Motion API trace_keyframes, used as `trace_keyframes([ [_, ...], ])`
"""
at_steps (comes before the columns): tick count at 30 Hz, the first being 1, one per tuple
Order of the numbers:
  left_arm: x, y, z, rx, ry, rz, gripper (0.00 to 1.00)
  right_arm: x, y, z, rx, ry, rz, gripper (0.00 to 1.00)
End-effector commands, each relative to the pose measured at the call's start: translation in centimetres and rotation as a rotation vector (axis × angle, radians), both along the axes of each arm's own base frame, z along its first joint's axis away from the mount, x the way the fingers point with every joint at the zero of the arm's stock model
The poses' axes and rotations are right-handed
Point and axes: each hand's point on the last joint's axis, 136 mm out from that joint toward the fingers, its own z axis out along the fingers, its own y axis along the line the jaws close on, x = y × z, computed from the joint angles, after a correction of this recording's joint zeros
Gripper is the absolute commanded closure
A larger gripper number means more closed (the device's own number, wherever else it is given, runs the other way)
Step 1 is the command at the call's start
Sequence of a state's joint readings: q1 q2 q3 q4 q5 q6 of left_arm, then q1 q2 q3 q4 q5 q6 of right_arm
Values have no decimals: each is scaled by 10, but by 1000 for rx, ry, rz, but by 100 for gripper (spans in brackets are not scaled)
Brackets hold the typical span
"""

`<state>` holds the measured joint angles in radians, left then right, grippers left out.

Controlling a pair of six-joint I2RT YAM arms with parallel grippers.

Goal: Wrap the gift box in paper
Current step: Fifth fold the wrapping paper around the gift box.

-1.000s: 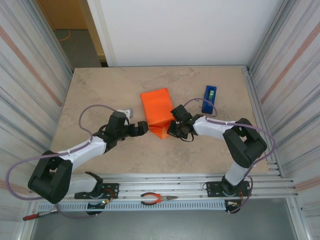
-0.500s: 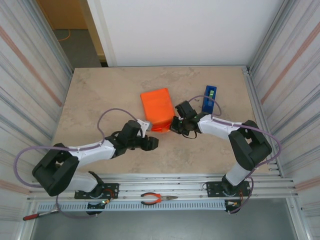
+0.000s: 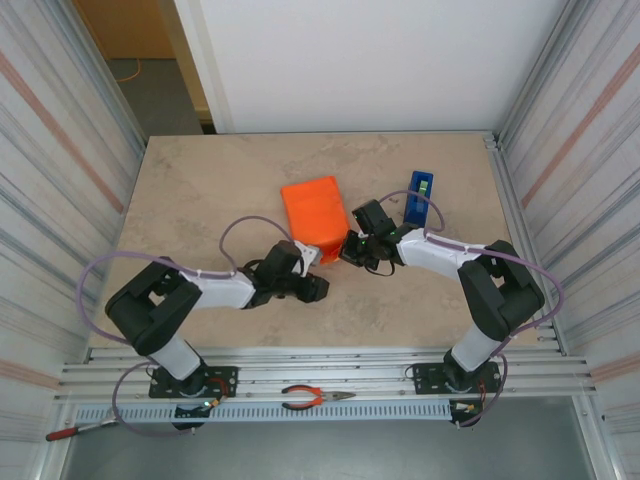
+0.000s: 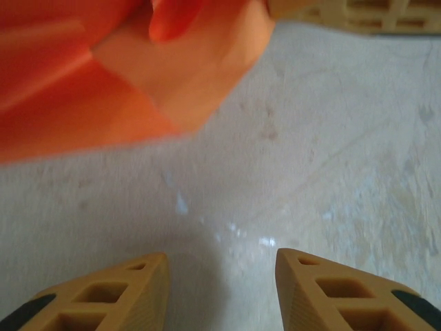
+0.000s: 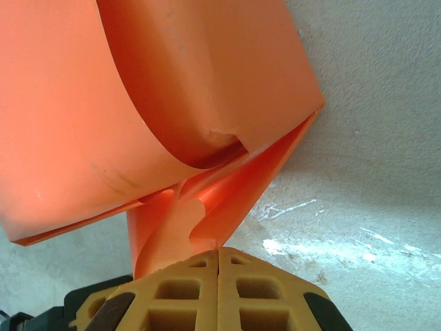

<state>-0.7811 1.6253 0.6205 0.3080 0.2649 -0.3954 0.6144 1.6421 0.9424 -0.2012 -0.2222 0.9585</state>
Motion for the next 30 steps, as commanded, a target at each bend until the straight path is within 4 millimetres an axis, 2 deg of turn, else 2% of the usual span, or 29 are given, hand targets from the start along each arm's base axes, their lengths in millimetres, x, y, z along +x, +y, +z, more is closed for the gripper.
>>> trace_keyframes([
  [1,20,-11,8,-5,-77,27,55,0,2,7,36,-3,1,100],
  [6,45,-9,4,52,-124,115,59,0,2,13,54,-5,6,100],
  [7,50,-8,6,57,-138,131,60,0,-1,14,51,-5,1,92],
  [8,54,-7,8,62,-148,150,60,-1,-5,16,47,-12,-3,80],
  [11,64,-6,18,65,-174,187,62,-2,-23,21,23,-49,-43,58],
  [12,66,-7,21,63,-180,196,62,-2,-29,23,30,-70,-55,55],
  [15,70,-6,25,71,-187,208,62,-4,-41,22,66,-106,-75,53],
  [17,75,-4,28,74,-191,224,63,-6,-47,18,64,-104,-72,56],
  [22,80,0,32,63,-180,252,63,-10,-39,-2,104,-75,-31,90],
  [24,81,0,33,62,-175,254,63,-10,-32,-12,129,-62,-20,100],
  [30,82,-1,37,57,-172,252,63,-5,-2,-26,166,-86,32,100],
])
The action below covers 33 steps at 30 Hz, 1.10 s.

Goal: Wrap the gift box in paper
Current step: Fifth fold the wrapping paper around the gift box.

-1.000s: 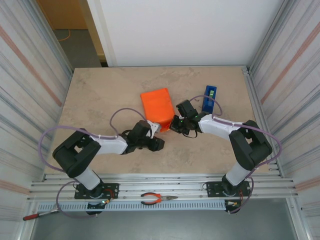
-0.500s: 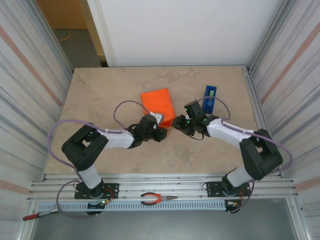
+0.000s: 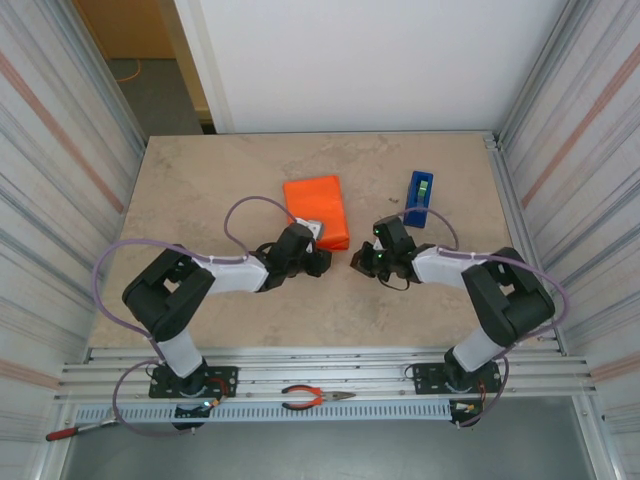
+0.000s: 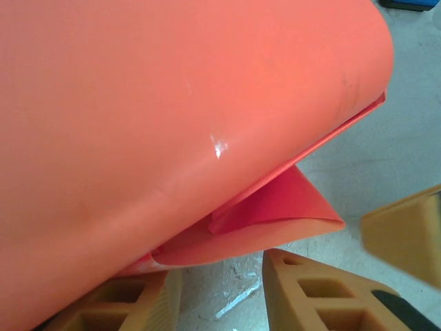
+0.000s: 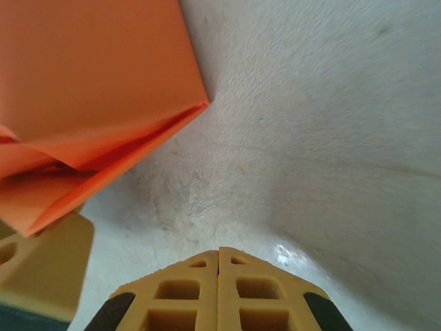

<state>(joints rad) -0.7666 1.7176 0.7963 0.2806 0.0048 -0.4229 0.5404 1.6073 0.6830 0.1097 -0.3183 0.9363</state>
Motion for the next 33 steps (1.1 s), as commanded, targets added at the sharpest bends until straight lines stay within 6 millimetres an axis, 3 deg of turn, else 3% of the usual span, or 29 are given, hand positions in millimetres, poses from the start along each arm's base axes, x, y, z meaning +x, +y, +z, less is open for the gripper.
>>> trace_keyframes([
  [1,9,0,17,-17,-25,24,63,8,24,3,62,-48,34,100],
  [8,8,-2,22,-19,-13,6,63,33,40,-2,81,-96,-3,100],
  [17,0,10,79,-89,-48,-49,53,61,51,7,123,-128,-11,100],
  [23,15,34,108,-118,-87,-84,37,66,51,6,148,-107,0,100],
  [33,40,41,98,54,-194,-220,18,72,50,15,175,-97,12,100],
])
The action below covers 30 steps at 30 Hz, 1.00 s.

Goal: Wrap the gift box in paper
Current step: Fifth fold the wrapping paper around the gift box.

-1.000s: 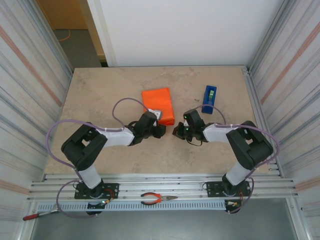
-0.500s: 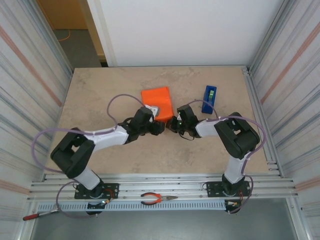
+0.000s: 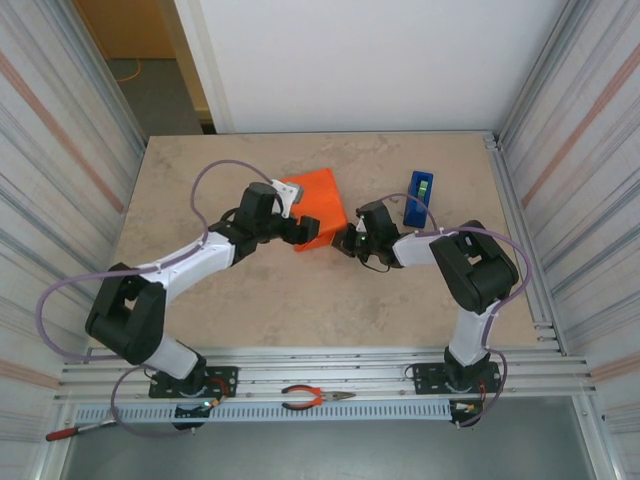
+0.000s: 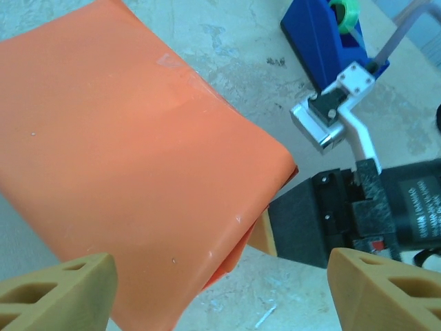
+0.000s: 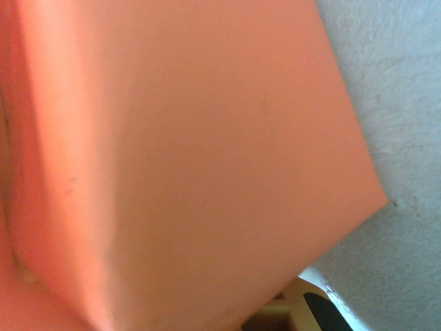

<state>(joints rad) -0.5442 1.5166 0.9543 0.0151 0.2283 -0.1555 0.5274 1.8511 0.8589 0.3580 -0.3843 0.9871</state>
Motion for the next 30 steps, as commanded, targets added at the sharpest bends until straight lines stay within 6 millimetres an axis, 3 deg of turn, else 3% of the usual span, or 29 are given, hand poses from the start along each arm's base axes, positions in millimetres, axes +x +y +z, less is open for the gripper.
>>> trace_keyframes([
  [1,1,-2,-5,98,-91,-106,16,6,5,7,23,0,17,100],
  [7,6,0,-11,235,-227,-185,11,5,4,8,23,3,18,100],
  [14,5,-14,-28,409,-363,-291,11,6,2,5,20,6,11,100],
  [27,3,-18,-59,500,-446,-345,8,12,6,7,26,5,11,100],
  [30,5,-21,-61,512,-454,-351,1,12,6,7,25,8,10,100],
])
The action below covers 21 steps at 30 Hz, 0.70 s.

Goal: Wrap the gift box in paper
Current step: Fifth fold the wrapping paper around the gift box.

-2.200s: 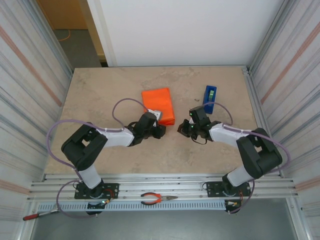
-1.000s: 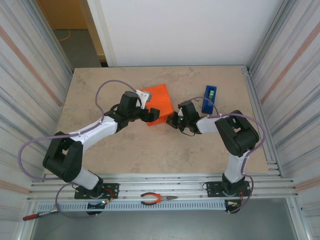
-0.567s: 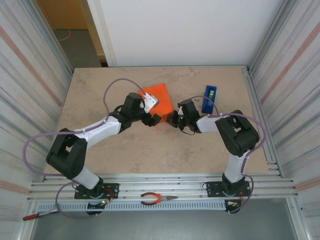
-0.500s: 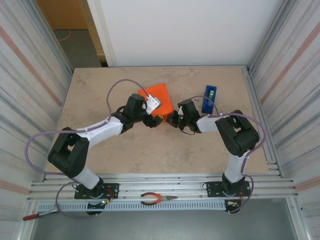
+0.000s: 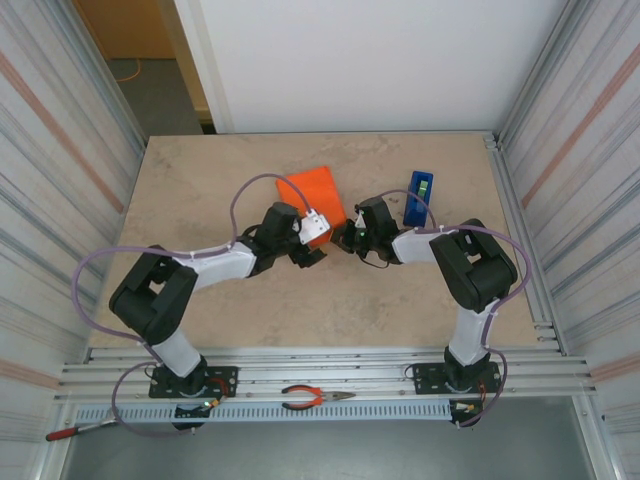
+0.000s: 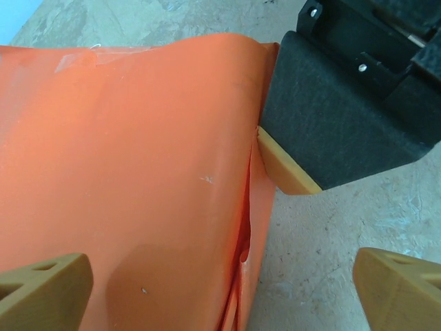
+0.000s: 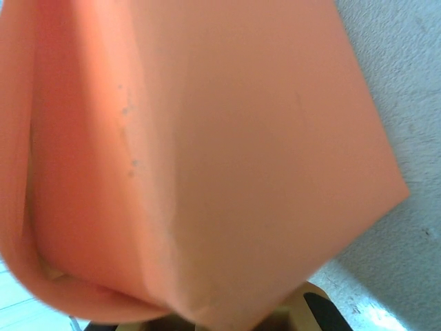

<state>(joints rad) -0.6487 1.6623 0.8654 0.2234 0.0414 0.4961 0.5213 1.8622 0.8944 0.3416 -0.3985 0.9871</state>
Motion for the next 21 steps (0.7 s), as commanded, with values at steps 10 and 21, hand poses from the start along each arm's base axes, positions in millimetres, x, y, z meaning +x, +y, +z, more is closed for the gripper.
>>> trace_keyframes([
  [10,22,7,-7,133,-43,75,5,5,1,4,12,7,0,100],
  [21,26,8,-13,164,-3,102,21,4,0,6,11,7,0,100],
])
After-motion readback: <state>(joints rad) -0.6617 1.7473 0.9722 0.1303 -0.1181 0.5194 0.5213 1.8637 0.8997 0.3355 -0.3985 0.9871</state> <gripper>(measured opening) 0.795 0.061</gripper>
